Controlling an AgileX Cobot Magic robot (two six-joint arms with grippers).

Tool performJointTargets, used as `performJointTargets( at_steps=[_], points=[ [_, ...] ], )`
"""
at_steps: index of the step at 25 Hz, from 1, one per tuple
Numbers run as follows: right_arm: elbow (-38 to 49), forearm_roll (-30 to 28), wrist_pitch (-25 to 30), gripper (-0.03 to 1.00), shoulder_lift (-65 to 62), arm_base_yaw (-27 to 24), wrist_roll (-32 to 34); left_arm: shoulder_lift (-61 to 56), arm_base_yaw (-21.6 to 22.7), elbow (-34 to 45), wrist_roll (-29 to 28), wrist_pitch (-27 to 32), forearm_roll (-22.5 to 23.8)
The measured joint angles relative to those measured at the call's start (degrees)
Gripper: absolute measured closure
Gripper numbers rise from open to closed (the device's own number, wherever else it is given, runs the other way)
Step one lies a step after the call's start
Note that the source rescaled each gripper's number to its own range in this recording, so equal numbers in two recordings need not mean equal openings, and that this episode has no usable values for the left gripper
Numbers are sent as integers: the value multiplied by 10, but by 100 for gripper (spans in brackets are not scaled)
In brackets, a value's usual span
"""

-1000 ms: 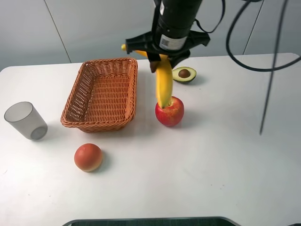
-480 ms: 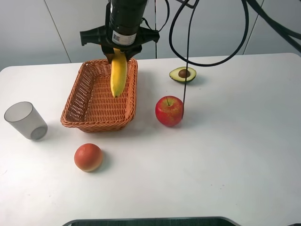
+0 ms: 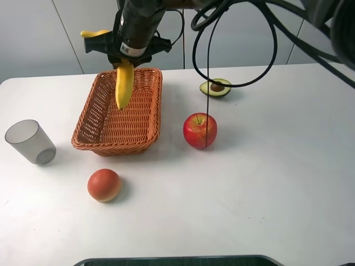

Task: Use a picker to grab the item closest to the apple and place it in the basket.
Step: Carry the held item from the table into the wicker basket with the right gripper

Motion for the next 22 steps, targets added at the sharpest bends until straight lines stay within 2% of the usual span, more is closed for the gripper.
performJointTargets(
  at_steps=[6,19,20,21,22],
  points=[
    [0,-11,-29,97,33,0,0,0,0,0,0,0,0],
    [0,-12,-35,97,69,0,0,0,0,0,0,0,0],
    [0,-12,-35,96,69,0,0,0,0,0,0,0,0],
    [0,-12,-35,89,69,0,0,0,0,0,0,0,0],
    [0,-11,-35,77,69,0,1,0,0,0,0,0,0]
  ],
)
